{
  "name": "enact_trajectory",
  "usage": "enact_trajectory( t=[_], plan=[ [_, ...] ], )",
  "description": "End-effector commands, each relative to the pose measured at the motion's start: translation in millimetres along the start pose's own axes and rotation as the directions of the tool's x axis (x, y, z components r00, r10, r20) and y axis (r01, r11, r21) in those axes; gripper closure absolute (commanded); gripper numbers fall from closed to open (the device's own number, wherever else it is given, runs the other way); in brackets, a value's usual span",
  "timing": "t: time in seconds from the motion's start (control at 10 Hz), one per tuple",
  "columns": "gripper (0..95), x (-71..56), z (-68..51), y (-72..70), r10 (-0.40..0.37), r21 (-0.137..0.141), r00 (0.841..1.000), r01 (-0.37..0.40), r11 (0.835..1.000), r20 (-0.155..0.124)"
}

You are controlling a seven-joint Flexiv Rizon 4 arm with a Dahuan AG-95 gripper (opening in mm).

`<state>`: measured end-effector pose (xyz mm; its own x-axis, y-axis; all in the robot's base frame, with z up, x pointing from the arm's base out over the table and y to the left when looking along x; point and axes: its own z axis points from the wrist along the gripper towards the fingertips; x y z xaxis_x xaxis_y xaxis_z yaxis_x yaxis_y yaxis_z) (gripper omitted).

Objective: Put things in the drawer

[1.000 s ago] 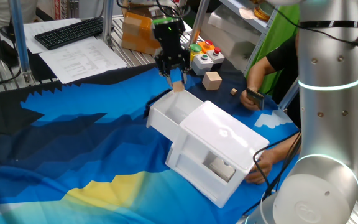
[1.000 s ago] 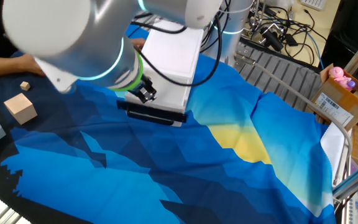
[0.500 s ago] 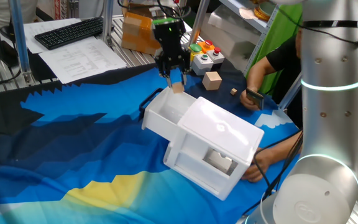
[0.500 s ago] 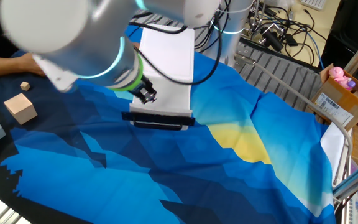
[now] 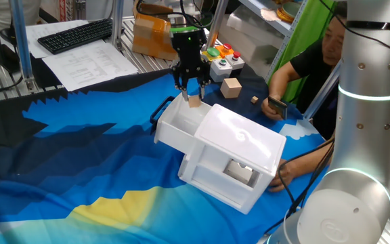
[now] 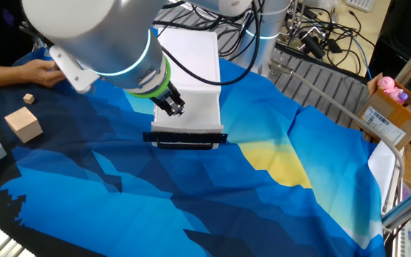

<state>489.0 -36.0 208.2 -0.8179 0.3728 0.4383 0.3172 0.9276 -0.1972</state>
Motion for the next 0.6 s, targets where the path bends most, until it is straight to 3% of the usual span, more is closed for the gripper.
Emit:
enact_trajectory(
  t=[0.1, 0.4, 0.6],
  plan=[
    [38.0, 2.2, 3.3, -0.7, -0.002, -0.010, 1.000, 0.002, 1.000, 0.010],
    [38.0, 2.9, 4.7, -0.8, -0.008, -0.028, 1.000, 0.009, 1.000, 0.007],
    [38.0, 3.0, 4.9, -0.8, -0.011, -0.055, 1.000, 0.012, 0.998, 0.014]
  ],
)
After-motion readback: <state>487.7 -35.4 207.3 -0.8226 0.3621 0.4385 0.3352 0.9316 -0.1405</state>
